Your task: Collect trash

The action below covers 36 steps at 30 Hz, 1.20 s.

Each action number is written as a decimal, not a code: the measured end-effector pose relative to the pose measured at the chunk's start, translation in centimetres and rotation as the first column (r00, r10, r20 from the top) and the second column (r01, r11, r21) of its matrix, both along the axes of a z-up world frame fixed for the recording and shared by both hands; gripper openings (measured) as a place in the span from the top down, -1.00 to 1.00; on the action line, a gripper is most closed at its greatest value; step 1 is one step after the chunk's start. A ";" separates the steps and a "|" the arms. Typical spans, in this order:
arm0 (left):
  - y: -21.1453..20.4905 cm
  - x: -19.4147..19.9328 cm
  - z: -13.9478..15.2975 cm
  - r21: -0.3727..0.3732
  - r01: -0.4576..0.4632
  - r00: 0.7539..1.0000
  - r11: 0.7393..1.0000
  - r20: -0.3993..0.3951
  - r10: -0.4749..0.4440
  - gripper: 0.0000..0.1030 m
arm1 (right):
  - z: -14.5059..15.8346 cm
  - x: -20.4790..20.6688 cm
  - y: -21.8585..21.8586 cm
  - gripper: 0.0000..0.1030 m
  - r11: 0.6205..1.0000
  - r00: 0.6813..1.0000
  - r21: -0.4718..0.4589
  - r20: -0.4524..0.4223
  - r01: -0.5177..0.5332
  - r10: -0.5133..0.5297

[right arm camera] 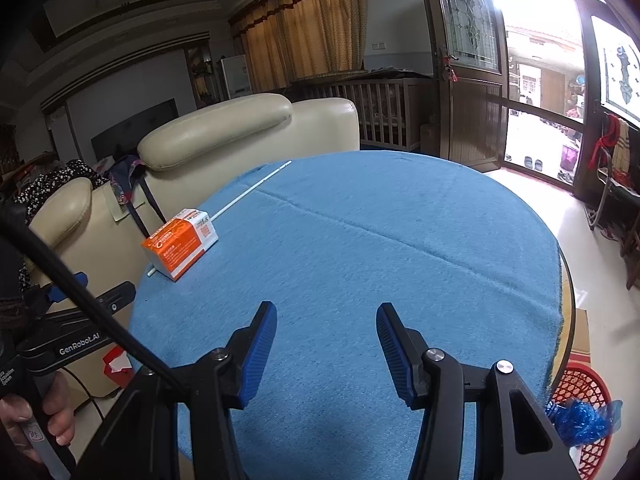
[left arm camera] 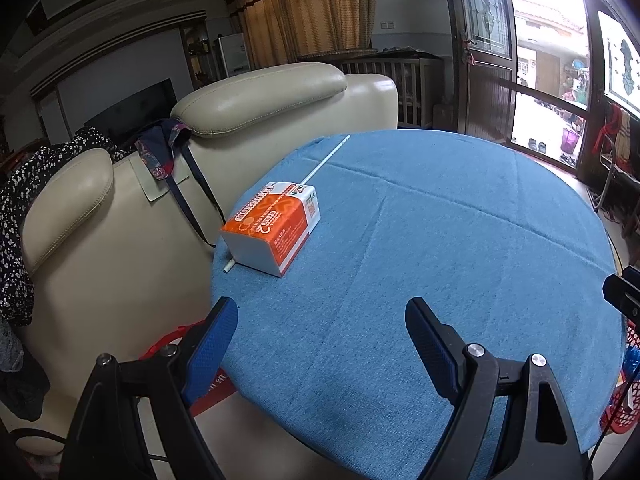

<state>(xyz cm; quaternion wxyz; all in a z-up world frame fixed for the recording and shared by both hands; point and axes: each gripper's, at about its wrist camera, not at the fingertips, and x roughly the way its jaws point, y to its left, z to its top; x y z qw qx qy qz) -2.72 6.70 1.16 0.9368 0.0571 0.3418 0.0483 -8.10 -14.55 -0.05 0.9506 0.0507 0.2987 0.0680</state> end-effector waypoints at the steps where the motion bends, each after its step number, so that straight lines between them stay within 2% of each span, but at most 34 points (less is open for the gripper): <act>1: 0.0 -0.1 0.1 0.001 -0.001 1.000 1.000 0.002 0.001 -0.67 | 0.0 0.0 0.0 -0.08 1.000 1.000 0.000 0.001 -0.002 0.002; 36: -2.4 -2.4 2.4 0.069 0.025 0.998 0.997 0.056 -0.029 -0.67 | 0.8 -2.0 -2.4 -0.08 0.998 0.999 0.061 0.044 0.009 -0.011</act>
